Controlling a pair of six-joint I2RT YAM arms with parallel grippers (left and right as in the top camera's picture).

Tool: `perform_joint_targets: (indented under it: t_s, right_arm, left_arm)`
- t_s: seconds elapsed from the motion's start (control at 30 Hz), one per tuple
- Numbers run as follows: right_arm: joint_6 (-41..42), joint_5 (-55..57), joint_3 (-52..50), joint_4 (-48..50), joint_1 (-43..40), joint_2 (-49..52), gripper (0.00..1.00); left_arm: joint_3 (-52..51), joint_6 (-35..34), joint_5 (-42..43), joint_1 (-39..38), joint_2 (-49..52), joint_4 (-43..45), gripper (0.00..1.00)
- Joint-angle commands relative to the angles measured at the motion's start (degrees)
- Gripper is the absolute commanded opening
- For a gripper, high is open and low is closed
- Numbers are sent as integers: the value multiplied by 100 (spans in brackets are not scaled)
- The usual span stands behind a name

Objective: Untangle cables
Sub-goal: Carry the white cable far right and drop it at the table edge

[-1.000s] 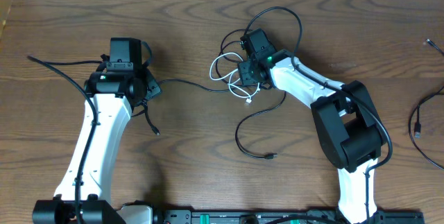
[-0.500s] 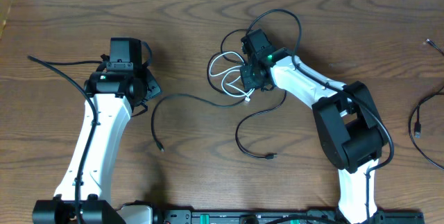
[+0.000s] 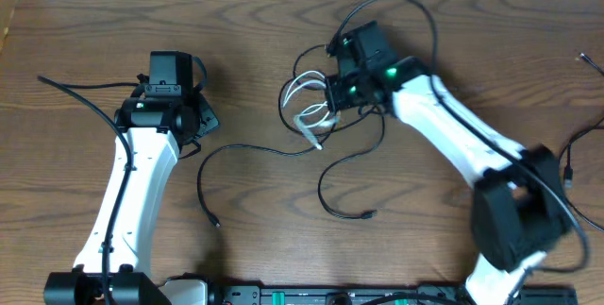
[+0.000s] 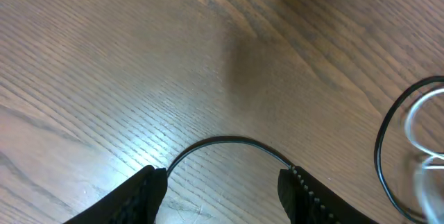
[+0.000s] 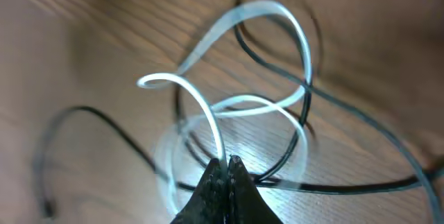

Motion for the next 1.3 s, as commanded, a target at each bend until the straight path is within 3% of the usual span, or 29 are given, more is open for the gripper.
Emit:
perform_joint_targets:
  t_s: [0.0,0.37,0.8,1.1,1.27]
  right_arm:
    - [4,-258,2,9,-160,-483,1]
    - [7,-116,2,306,-933,-1742,1]
    - [546,-57,2,717,-3381,-3344,1]
    - [1099,1064,2,155,-4621,-3624,1]
    - [1016,1069,2,-472,-4607,-3477,1]
  left_arm:
    - [136,-76,-11,17,-37,-11,57]
    - [136,-74,-13,17,-37,-9,57]
    - [136,-76,-11,17,-37,28,57]
    - [136,-74,-11,17,-37,28,57]
    - [136,-76,-11,17,-37,35,57]
